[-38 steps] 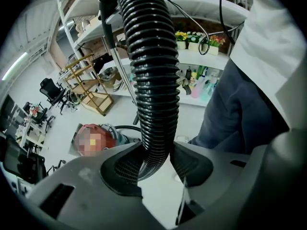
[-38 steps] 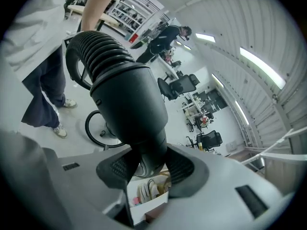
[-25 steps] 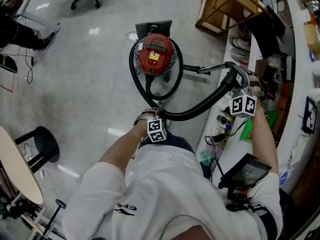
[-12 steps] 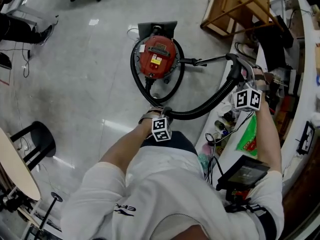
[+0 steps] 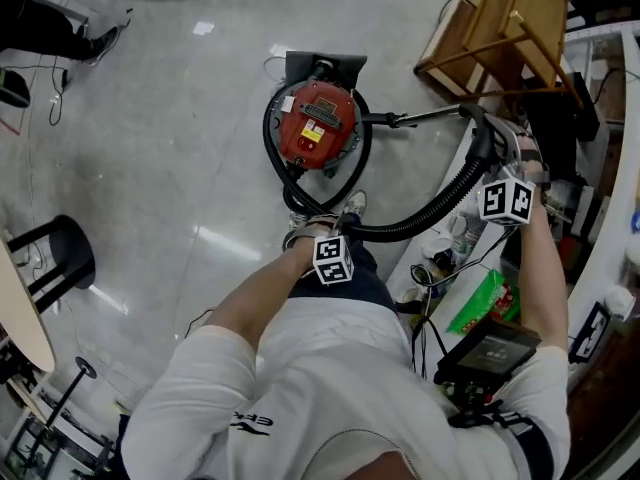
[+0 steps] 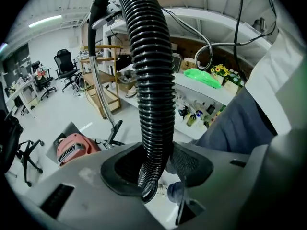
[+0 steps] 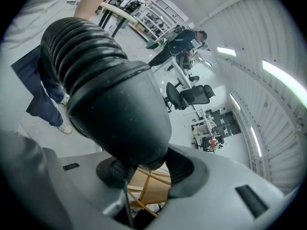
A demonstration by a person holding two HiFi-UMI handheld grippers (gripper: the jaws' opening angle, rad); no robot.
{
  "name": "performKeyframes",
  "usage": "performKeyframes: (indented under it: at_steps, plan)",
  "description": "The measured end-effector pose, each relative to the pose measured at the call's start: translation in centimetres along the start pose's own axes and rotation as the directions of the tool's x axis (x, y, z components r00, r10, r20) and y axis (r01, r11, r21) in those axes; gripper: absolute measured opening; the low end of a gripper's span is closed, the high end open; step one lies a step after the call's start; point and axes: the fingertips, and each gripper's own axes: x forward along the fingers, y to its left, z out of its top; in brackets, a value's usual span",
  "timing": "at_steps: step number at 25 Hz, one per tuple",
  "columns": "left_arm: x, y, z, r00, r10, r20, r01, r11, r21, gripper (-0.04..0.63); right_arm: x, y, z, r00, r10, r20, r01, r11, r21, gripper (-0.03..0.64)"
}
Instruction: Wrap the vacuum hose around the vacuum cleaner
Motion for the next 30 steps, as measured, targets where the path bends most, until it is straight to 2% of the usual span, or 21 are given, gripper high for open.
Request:
performKeyframes:
  at_steps: [7, 15, 23, 30]
  plan:
    - [3.8, 3.5, 4.3, 0.998, 0.055, 0.001, -0.055, 0.995, -0.085, 0.175, 3.1, -4.0, -2.5, 0.998, 0.007, 0.06, -0.003, 0.998, -0.062, 0.173]
    - [7.0, 6.8, 6.1, 0.997, 0.078, -0.004, -0.077, 0.976, -0.204, 0.175, 9.3, -5.9, -4.3, 0.996, 0.022, 0.089, -0.008, 0.989, -0.15, 0.173]
    - [9.5, 11.8, 6.7, 0.994, 0.104, 0.02, -0.09, 0.934, -0.347, 0.176, 17.0, -8.7, -2.3, 0.994, 0.007, 0.106, 0.013, 0.981, -0.192, 0.173]
    - [10.3, 14.8, 5.8, 0.99, 0.132, 0.044, -0.099, 0.892, -0.441, 0.176, 21.9, -9.8, 3.5, 0.984, 0.029, 0.174, 0.013, 0.972, -0.236, 0.173]
